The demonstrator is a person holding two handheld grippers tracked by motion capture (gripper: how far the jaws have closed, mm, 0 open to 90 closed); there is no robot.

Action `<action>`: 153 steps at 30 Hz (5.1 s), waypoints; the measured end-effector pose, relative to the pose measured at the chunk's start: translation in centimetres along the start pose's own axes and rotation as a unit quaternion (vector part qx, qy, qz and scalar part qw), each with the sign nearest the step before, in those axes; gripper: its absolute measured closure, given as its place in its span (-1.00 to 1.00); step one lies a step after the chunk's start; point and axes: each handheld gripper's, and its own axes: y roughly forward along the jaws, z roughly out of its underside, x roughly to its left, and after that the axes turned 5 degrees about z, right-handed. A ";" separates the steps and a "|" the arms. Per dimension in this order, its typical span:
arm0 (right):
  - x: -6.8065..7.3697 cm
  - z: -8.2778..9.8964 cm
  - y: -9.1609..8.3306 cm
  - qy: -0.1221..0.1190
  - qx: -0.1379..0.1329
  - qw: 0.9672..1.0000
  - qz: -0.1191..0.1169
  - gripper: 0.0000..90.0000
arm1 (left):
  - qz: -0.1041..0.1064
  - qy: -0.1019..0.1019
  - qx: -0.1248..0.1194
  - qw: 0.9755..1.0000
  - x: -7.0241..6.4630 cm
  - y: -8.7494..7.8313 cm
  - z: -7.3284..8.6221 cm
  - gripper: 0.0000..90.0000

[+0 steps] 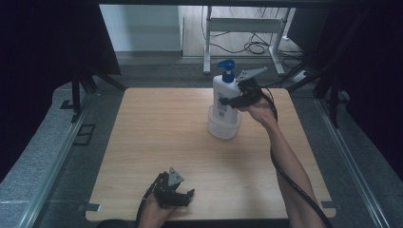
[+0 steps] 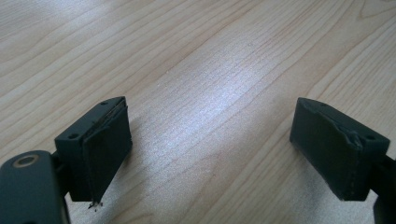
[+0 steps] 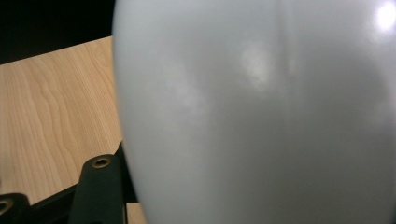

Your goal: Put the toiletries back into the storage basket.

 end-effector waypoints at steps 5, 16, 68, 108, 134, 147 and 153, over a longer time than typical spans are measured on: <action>0.0 0.6 0.6 0.001 0.005 1.000 0.000 -0.16 | 0.000 0.000 0.000 1.000 0.0 0.0 0.0 -0.73; 0.2 1.9 1.7 0.002 0.013 1.000 -0.002 -0.16 | 0.000 0.000 -0.001 1.000 0.0 0.0 0.0 -0.73; 0.3 5.0 3.6 0.036 0.009 0.999 0.004 -0.34 | 0.002 0.000 0.000 1.000 0.0 0.0 0.0 -0.73; 1.8 3.4 0.2 0.024 -0.004 0.999 0.032 -0.79 | 0.001 -0.001 0.000 1.000 -0.1 0.0 0.0 -0.73; 2.8 3.5 -2.4 0.022 0.000 0.999 0.046 -0.97 | 0.001 0.001 0.000 1.000 -0.1 0.0 0.0 -0.73; 3.6 5.1 -3.3 0.028 0.007 0.998 0.048 -0.97 | 0.001 0.001 0.000 1.000 -0.1 0.0 0.0 -0.73; 3.8 6.0 -3.7 0.033 0.011 0.998 0.049 -0.97 | 0.001 0.001 0.000 1.000 -0.1 0.0 0.0 -0.73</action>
